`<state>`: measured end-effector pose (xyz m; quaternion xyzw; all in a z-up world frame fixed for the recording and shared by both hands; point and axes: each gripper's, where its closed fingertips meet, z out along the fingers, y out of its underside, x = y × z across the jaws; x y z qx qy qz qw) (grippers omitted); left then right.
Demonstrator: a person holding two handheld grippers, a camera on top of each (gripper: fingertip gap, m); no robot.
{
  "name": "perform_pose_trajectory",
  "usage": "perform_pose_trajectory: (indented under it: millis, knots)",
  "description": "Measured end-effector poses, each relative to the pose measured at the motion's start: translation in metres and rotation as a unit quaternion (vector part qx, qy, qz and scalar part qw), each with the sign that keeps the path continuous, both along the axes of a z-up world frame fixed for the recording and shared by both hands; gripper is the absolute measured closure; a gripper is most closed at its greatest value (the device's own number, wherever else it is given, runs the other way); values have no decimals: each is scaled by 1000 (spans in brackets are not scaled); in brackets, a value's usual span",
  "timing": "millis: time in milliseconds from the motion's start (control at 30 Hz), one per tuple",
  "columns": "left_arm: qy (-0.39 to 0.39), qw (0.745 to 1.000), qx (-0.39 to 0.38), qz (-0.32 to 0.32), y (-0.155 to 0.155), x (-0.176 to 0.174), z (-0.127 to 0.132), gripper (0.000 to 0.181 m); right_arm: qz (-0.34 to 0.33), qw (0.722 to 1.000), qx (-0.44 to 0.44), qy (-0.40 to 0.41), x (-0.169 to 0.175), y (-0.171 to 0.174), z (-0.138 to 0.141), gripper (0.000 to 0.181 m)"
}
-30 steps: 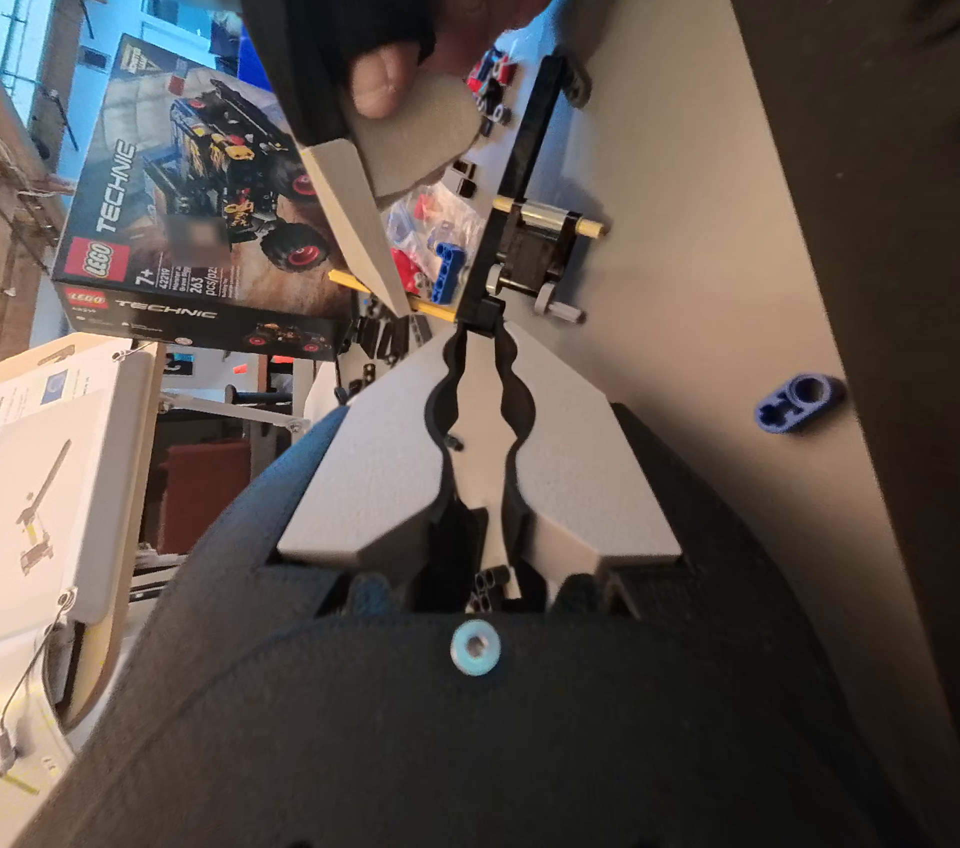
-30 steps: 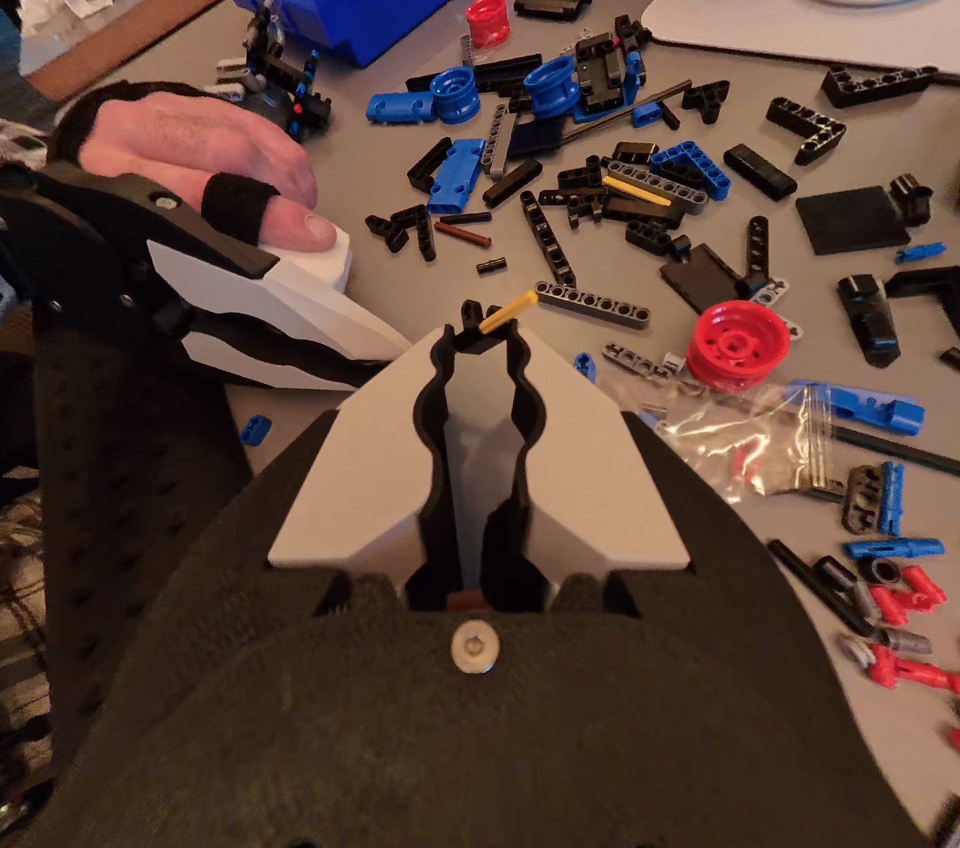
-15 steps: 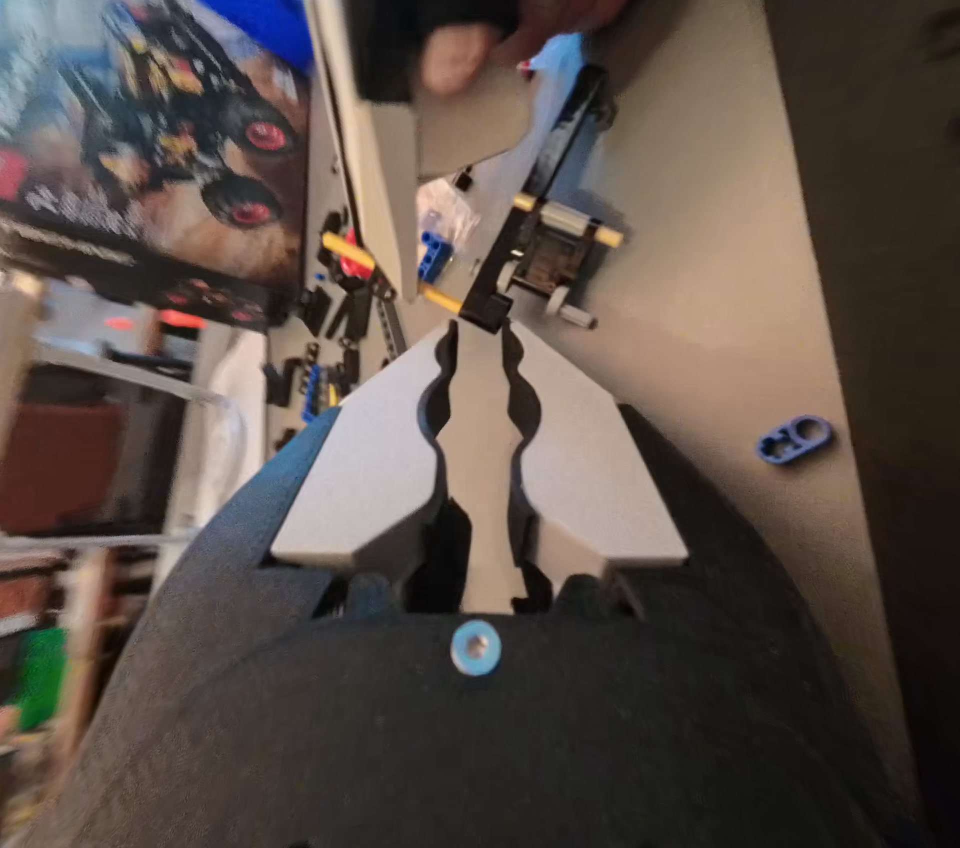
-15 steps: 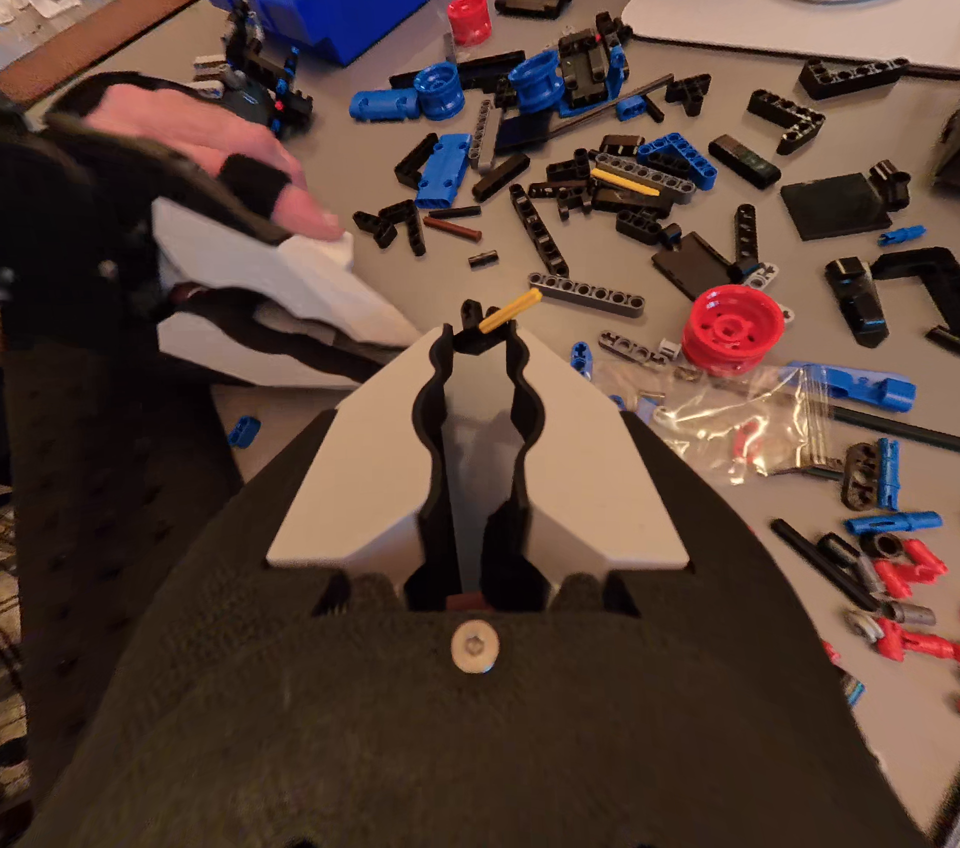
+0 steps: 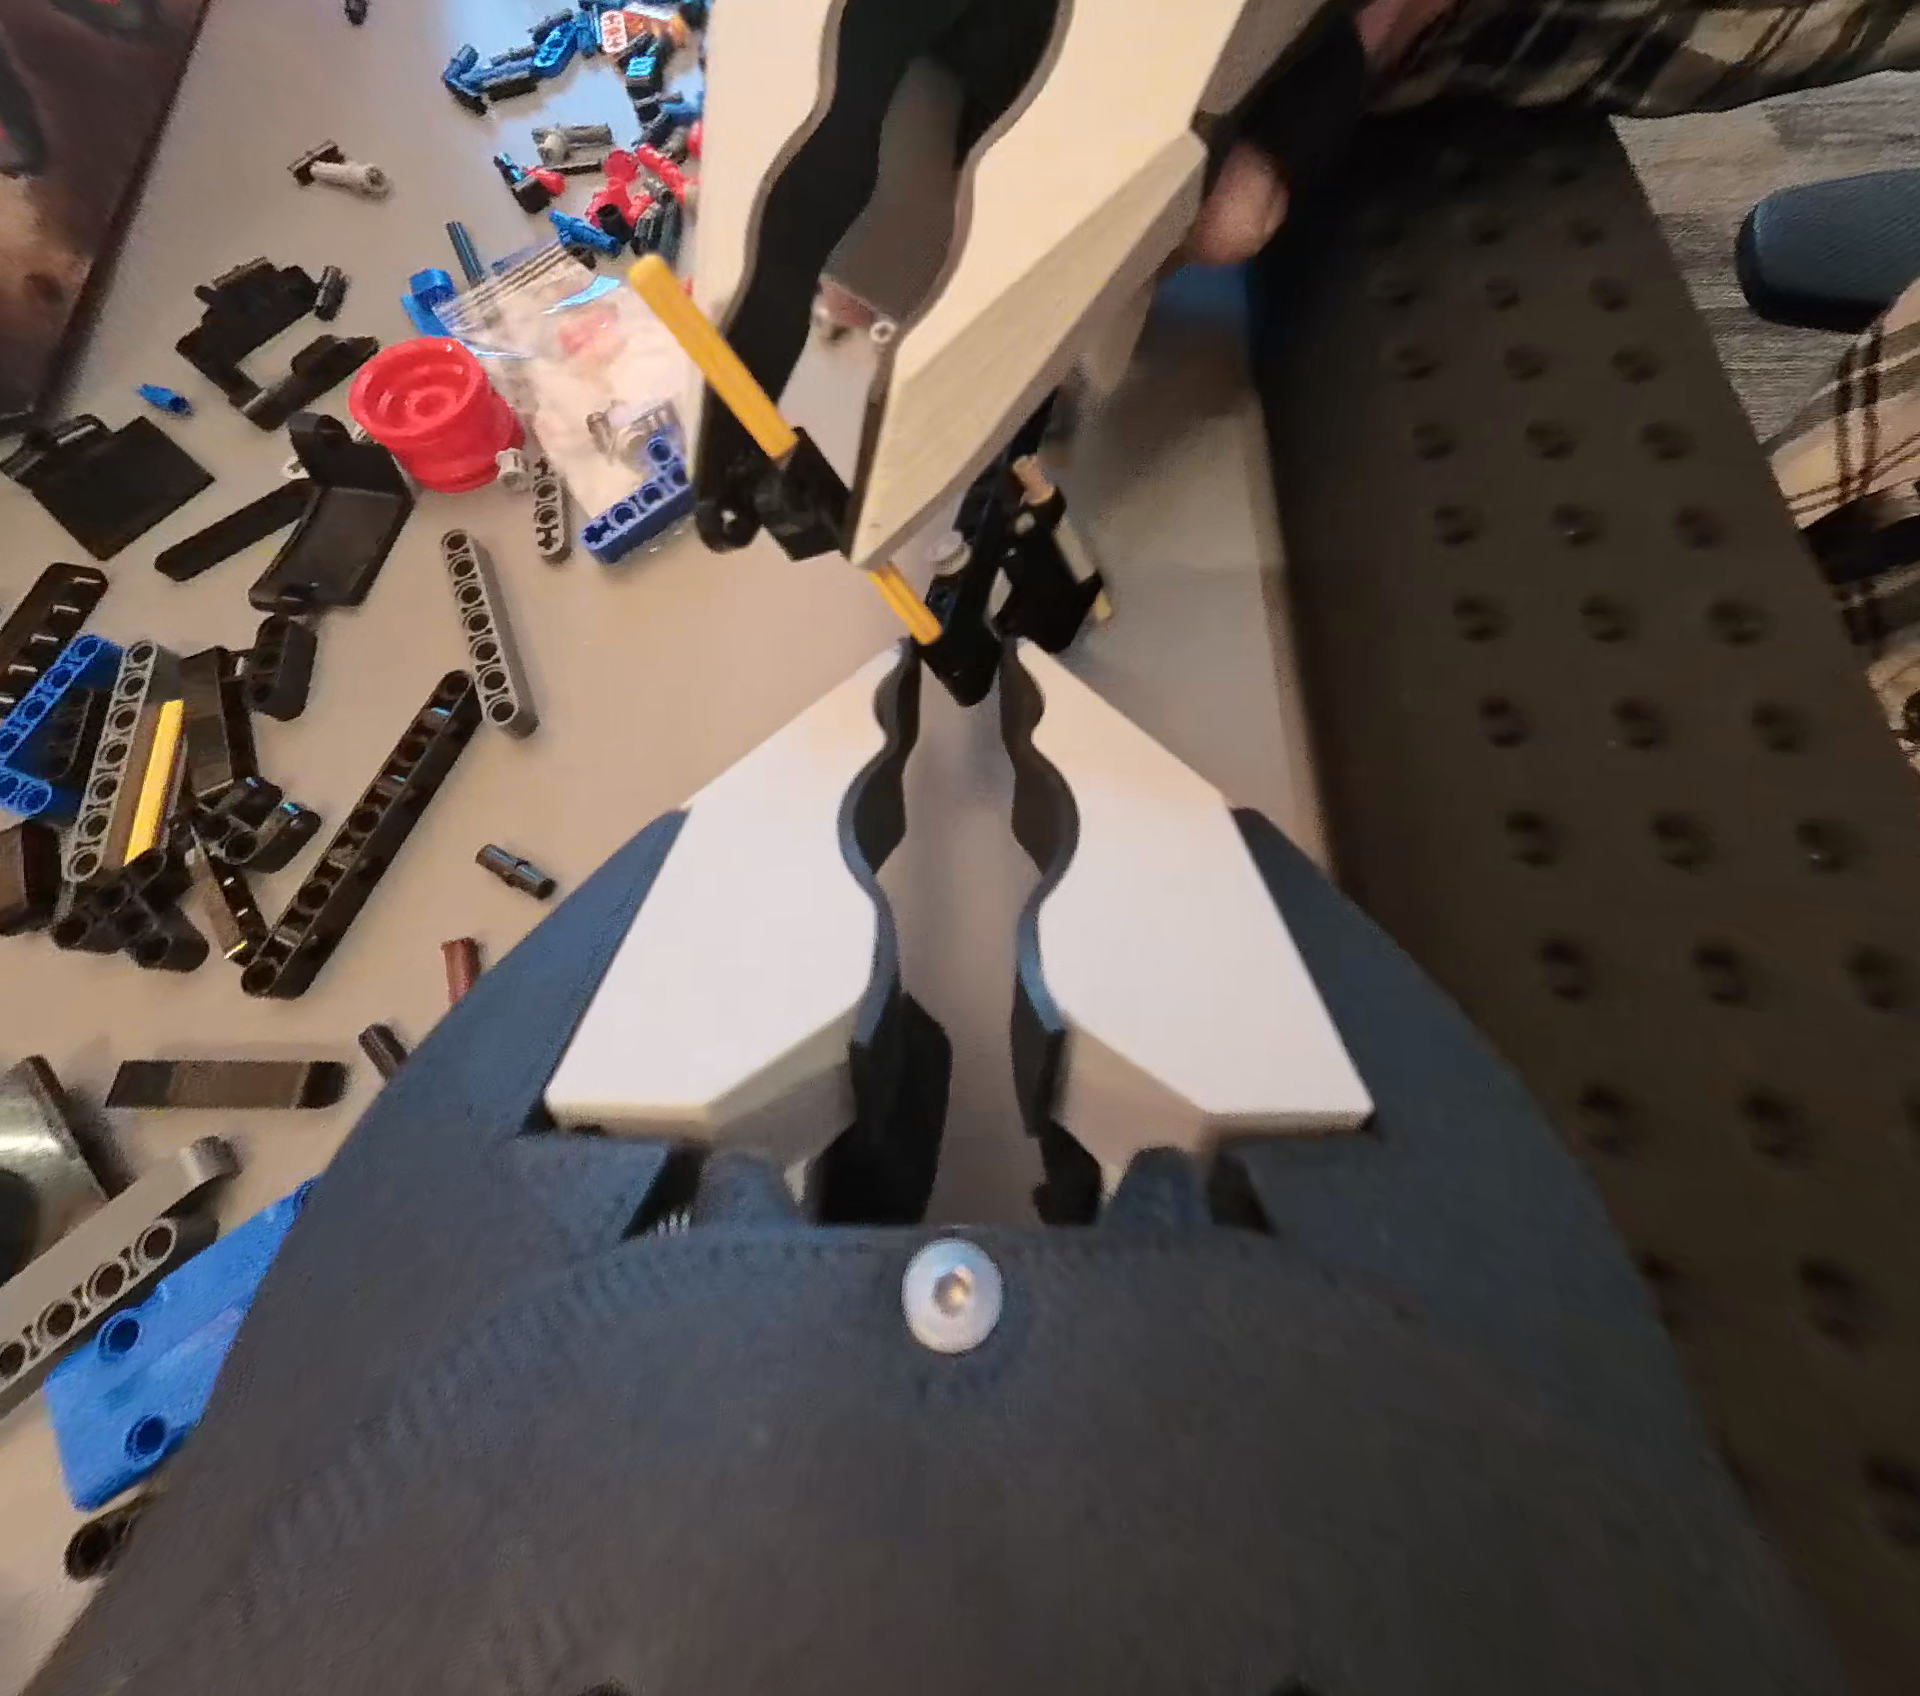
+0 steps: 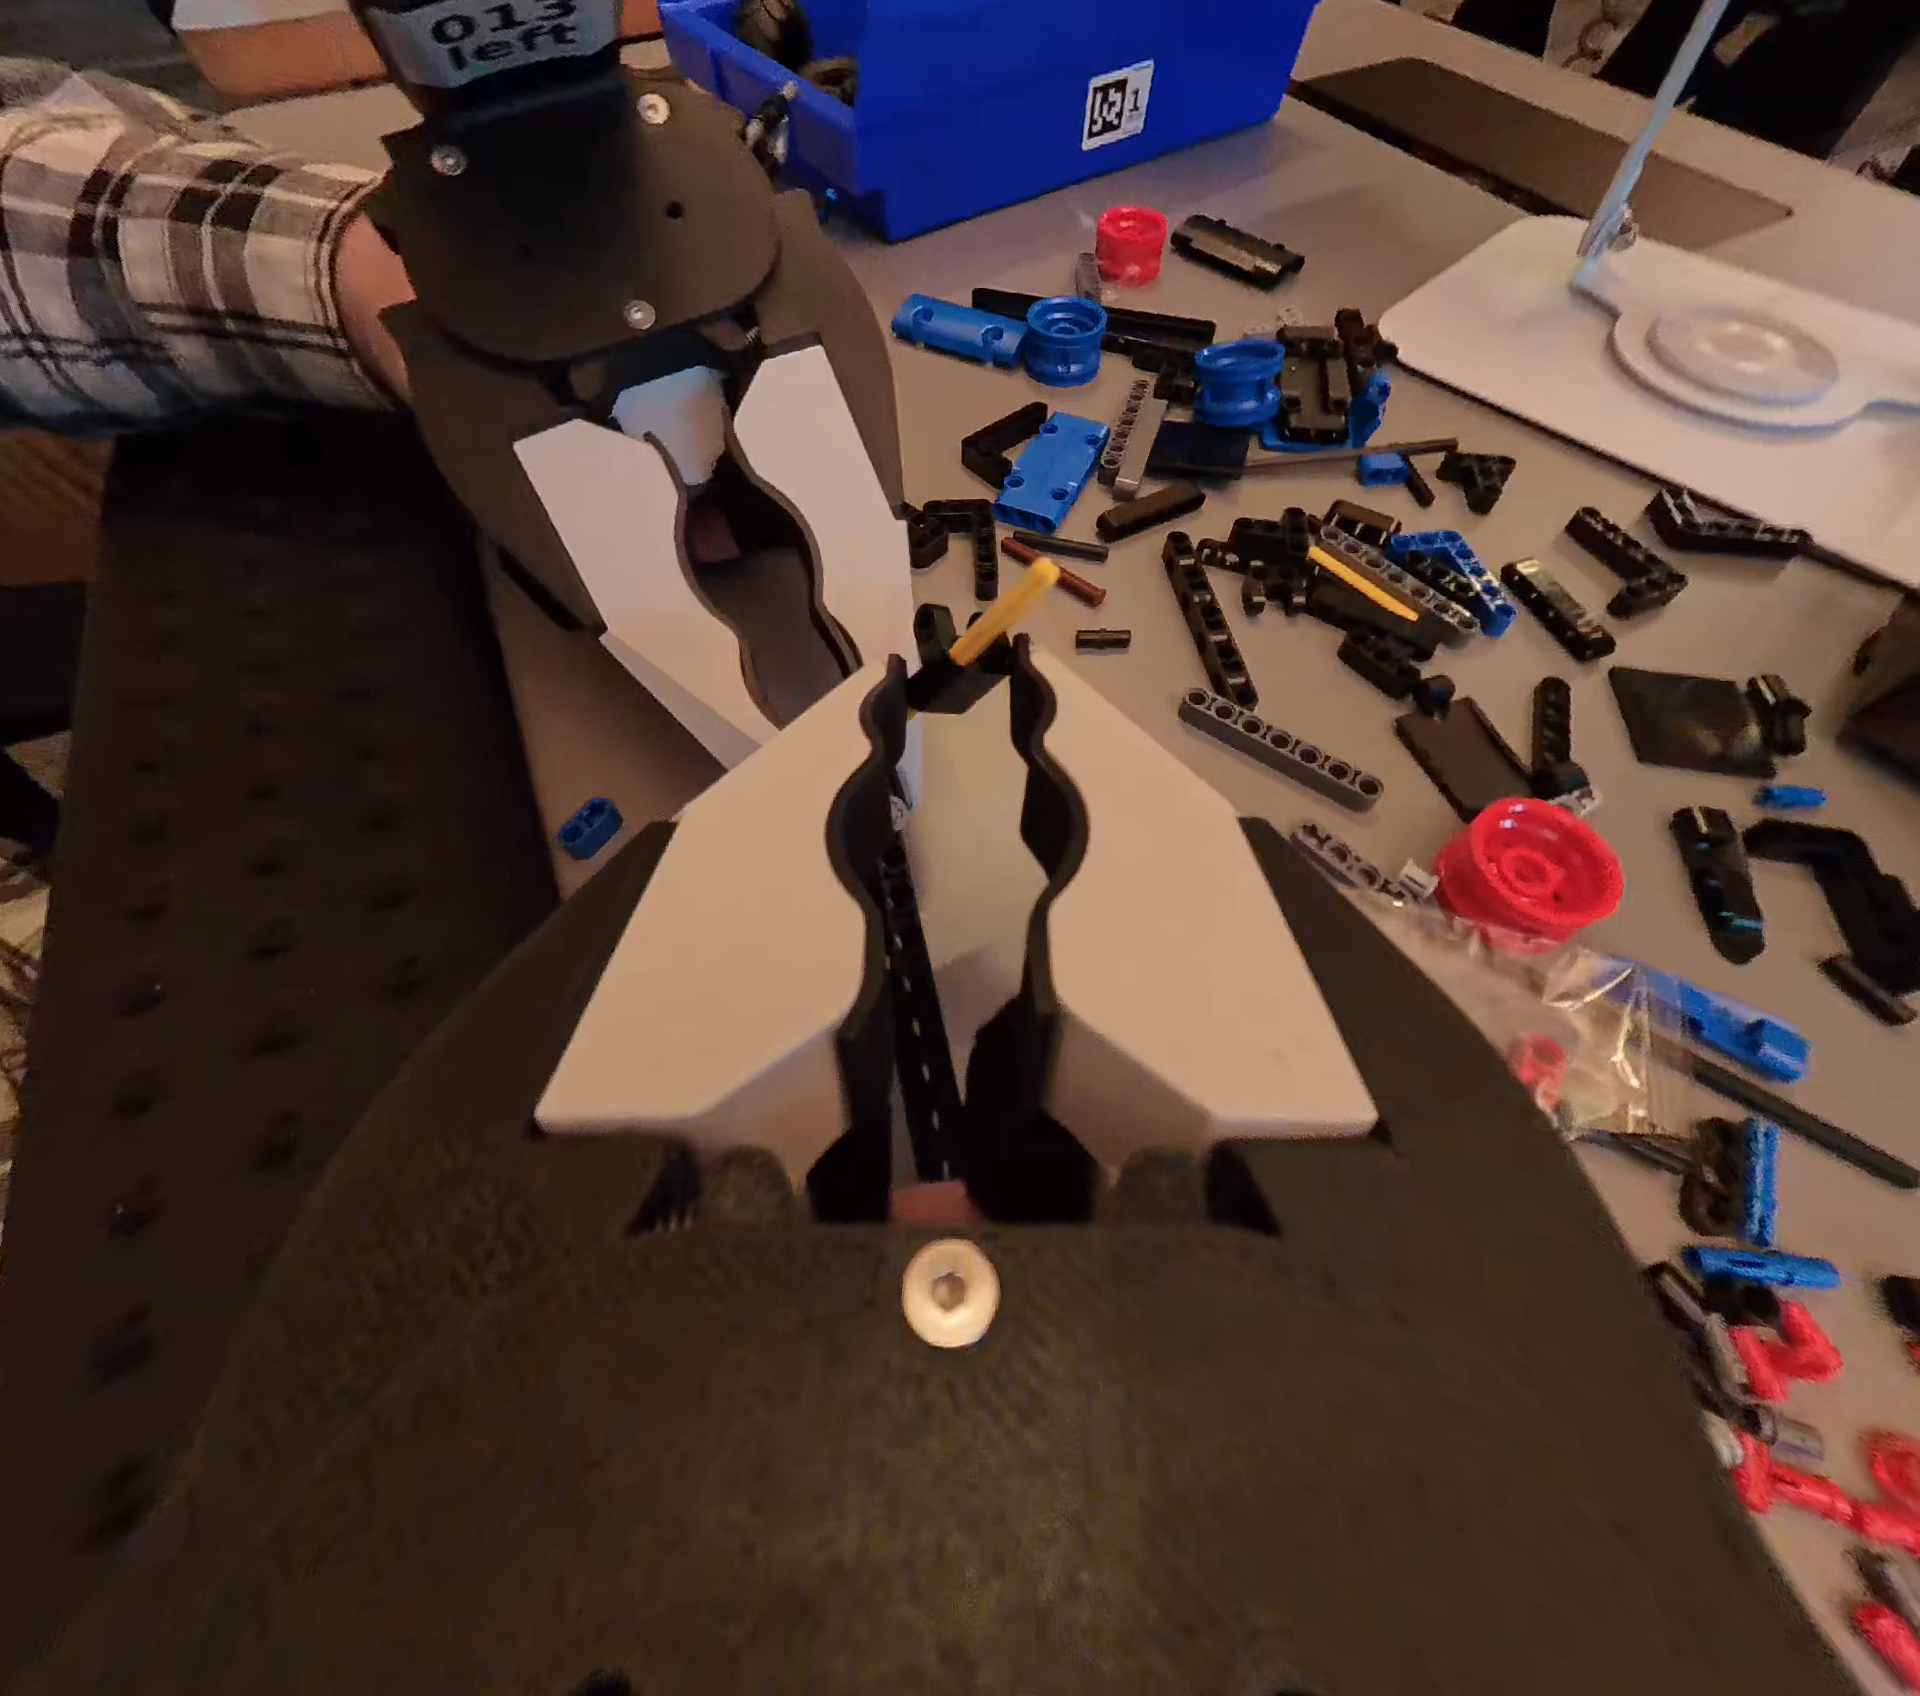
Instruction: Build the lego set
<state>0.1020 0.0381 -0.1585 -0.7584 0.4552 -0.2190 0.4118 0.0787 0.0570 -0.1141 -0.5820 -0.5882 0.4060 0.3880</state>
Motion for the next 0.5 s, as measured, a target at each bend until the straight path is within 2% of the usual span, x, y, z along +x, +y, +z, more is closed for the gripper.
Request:
perform_pose_trajectory:
  millis: [333, 500]
  knots:
    - [9, 1000, 8, 4, 1, 4, -1, 173, -21, 998, 67, 6, 8, -7, 3, 163]
    - [8, 1000, 7, 7, 3, 4, -1, 174, -32, 994, 98, -20, 10, -8, -4, 163]
